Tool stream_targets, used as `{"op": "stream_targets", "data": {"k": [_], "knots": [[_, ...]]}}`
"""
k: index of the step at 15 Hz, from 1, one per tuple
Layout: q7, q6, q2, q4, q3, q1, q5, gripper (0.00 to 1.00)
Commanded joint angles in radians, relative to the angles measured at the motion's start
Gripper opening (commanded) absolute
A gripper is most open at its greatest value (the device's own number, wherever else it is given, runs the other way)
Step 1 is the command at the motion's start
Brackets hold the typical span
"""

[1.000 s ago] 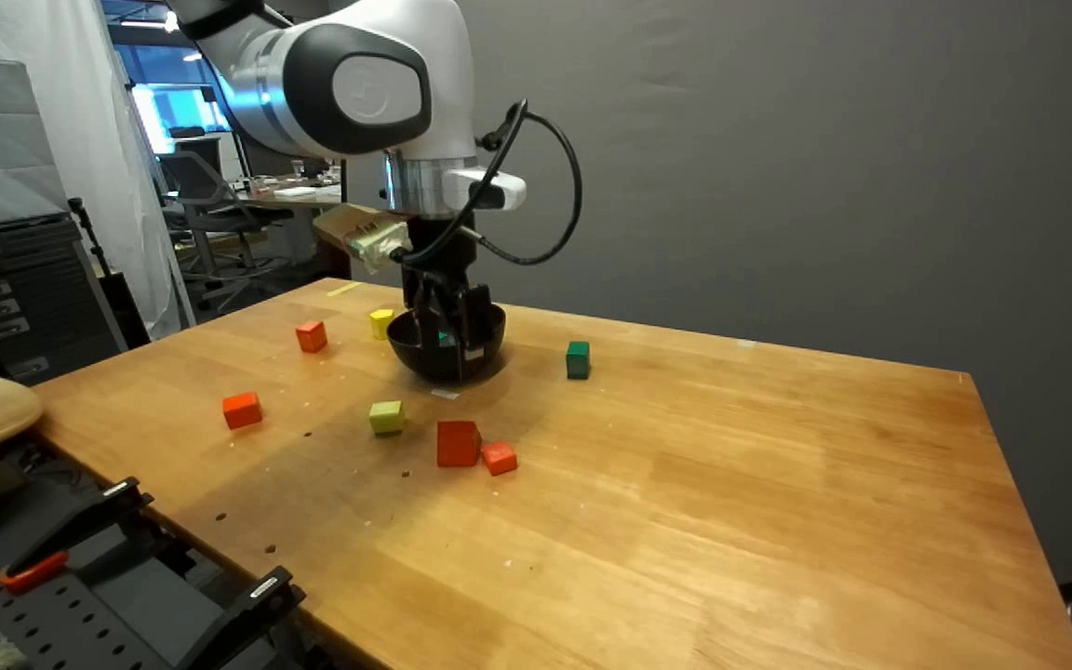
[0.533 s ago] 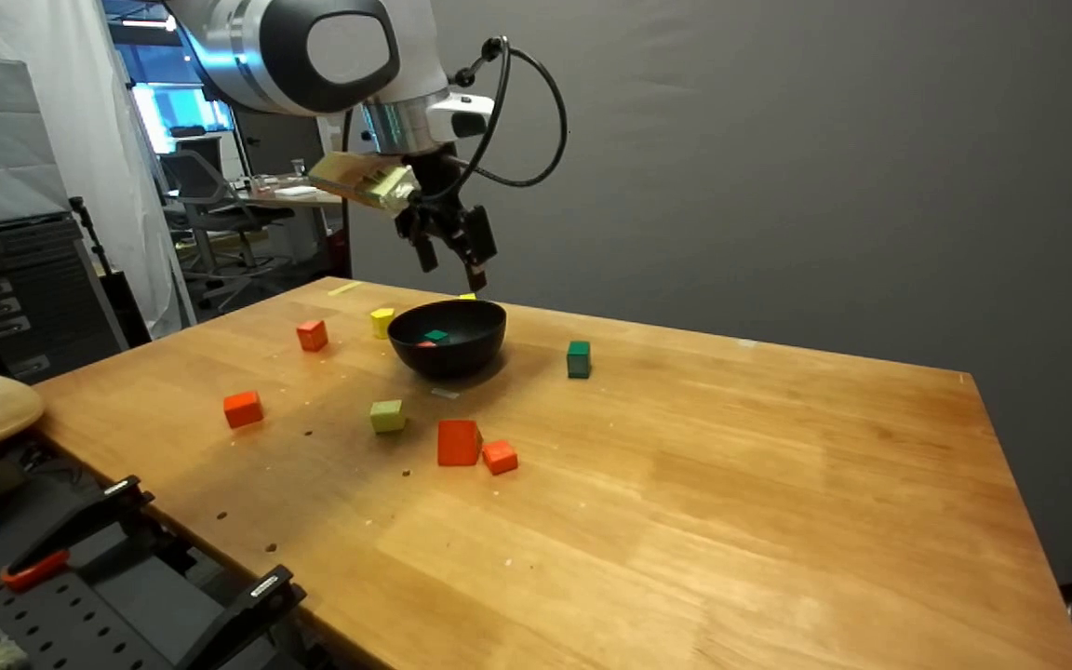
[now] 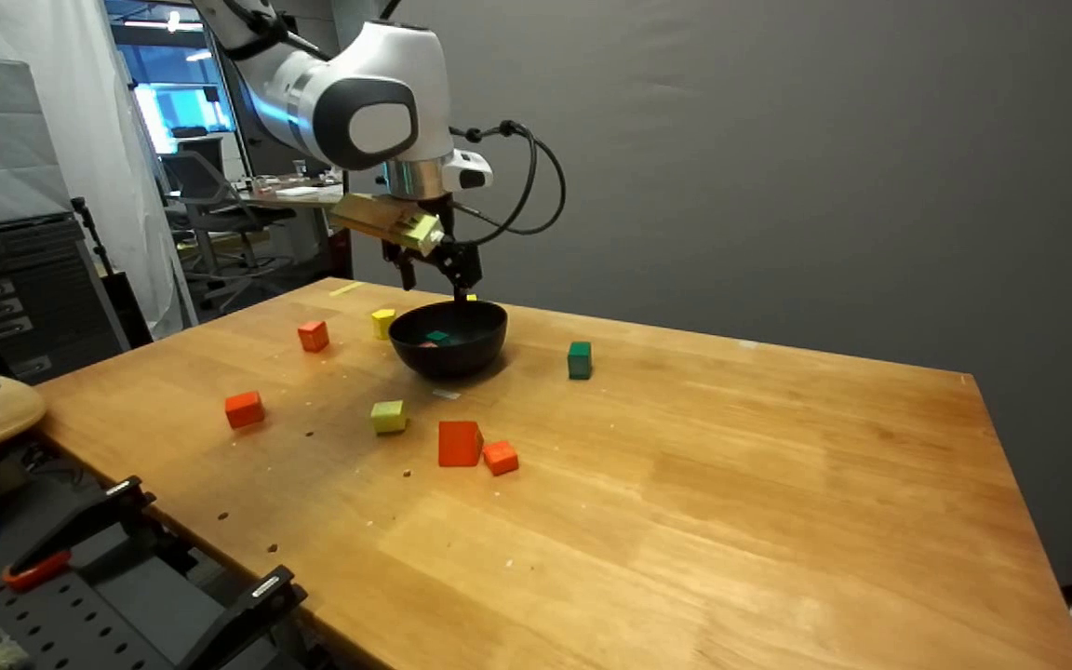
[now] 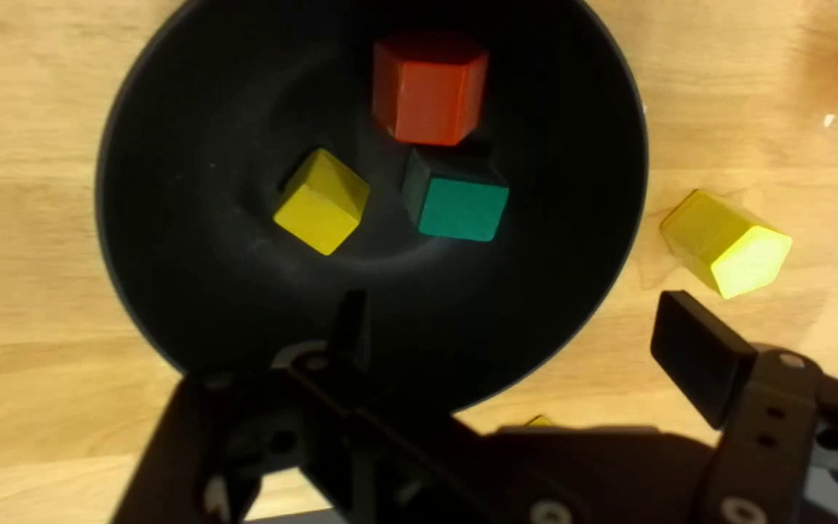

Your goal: Remove the cubes from the bowl

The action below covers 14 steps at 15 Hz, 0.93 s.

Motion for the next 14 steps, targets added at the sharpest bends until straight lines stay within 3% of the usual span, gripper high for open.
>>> {"op": "stream_targets", "data": {"k": [1, 4, 7, 12, 13, 14], "knots": [[-0.047, -0.070, 0.107, 0.119, 0.022, -0.037, -0.018, 1.00], [-0.048, -0.101, 0.155, 0.157, 0.019, -0.041, -0.031, 0.98], [-0.048, -0.123, 0.184, 0.180, 0.018, -0.039, -0.038, 0.88], [-0.022, -0.167, 0.194, 0.194, -0.012, -0.015, -0.093, 0.86], [-0.017, -0.173, 0.192, 0.194, -0.019, -0.010, -0.106, 0.64], [-0.015, -0.175, 0.193, 0.195, -0.022, -0.009, -0.115, 0.62]]}}
